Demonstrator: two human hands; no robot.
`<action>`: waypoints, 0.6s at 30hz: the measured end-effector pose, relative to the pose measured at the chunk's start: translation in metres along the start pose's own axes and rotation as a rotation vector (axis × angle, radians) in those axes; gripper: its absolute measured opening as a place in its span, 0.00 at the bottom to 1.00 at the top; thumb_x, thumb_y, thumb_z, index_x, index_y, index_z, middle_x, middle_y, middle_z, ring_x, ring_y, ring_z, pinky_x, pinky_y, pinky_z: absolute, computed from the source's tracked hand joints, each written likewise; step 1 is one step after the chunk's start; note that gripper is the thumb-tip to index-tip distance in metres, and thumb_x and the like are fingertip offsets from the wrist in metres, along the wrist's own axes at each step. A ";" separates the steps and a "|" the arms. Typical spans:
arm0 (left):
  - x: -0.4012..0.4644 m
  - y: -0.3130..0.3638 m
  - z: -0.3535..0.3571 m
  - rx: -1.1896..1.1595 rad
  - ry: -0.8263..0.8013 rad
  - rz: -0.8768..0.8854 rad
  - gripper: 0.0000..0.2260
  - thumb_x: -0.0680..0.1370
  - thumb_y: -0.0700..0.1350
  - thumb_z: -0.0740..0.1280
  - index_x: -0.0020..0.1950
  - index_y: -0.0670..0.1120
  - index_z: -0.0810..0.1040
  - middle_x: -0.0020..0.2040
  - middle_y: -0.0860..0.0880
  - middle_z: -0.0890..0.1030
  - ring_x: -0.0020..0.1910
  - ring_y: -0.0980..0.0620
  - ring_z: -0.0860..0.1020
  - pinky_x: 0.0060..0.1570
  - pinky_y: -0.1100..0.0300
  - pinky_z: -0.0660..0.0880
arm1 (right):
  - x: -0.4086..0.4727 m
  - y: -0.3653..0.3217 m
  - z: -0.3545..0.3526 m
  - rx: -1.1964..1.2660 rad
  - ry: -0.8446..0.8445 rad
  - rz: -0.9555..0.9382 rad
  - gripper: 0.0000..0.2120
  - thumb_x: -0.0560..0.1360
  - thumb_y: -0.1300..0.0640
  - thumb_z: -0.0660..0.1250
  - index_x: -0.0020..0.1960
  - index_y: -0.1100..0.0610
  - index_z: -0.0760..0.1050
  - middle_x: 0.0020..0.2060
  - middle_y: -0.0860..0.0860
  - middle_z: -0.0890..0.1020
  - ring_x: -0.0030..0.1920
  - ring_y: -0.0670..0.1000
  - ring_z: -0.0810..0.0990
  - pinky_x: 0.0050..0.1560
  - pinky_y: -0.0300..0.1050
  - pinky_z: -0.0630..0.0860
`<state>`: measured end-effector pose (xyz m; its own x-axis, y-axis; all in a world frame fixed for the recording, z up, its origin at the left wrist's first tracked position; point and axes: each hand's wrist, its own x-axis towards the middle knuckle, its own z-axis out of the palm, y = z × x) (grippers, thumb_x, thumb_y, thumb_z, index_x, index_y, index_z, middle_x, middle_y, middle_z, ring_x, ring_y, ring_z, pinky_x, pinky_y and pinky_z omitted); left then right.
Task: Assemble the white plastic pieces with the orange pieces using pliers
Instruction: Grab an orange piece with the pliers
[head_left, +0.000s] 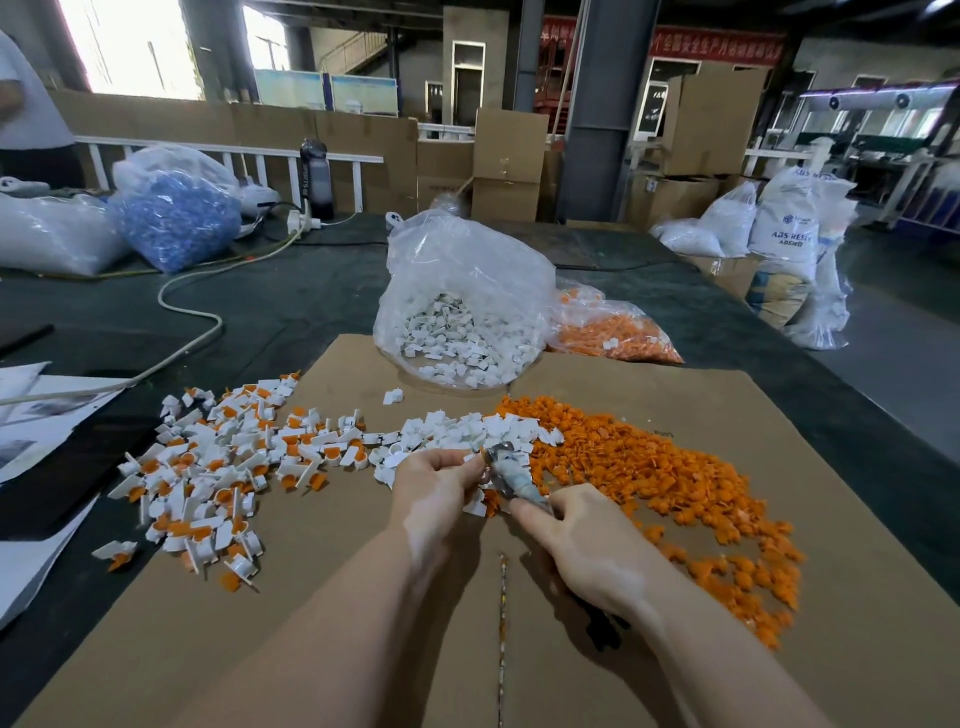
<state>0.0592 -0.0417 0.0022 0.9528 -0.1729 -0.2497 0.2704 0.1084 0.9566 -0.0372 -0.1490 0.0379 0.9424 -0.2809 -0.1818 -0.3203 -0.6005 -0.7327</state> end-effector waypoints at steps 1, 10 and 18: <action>-0.001 0.000 0.001 0.005 0.000 0.007 0.03 0.75 0.36 0.68 0.40 0.39 0.78 0.27 0.48 0.79 0.23 0.57 0.75 0.25 0.66 0.72 | 0.000 0.001 0.000 -0.001 0.009 0.000 0.19 0.78 0.42 0.60 0.39 0.57 0.72 0.29 0.52 0.74 0.30 0.51 0.72 0.34 0.46 0.67; -0.008 -0.012 -0.010 0.201 0.007 0.127 0.01 0.74 0.40 0.69 0.44 0.45 0.78 0.37 0.43 0.81 0.33 0.53 0.77 0.36 0.63 0.72 | 0.006 0.027 -0.005 -0.383 0.391 0.007 0.21 0.73 0.33 0.57 0.49 0.50 0.71 0.38 0.43 0.71 0.43 0.47 0.73 0.37 0.41 0.67; -0.007 -0.024 -0.015 0.511 -0.083 0.343 0.09 0.78 0.43 0.65 0.56 0.49 0.81 0.47 0.55 0.79 0.44 0.68 0.73 0.40 0.85 0.63 | 0.023 0.067 -0.011 -0.857 0.542 0.052 0.27 0.75 0.33 0.52 0.61 0.51 0.70 0.57 0.48 0.73 0.59 0.48 0.71 0.55 0.40 0.69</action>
<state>0.0480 -0.0287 -0.0209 0.9541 -0.2892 0.0774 -0.1691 -0.3075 0.9364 -0.0378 -0.2041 -0.0081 0.8229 -0.4954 0.2781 -0.5215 -0.8529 0.0238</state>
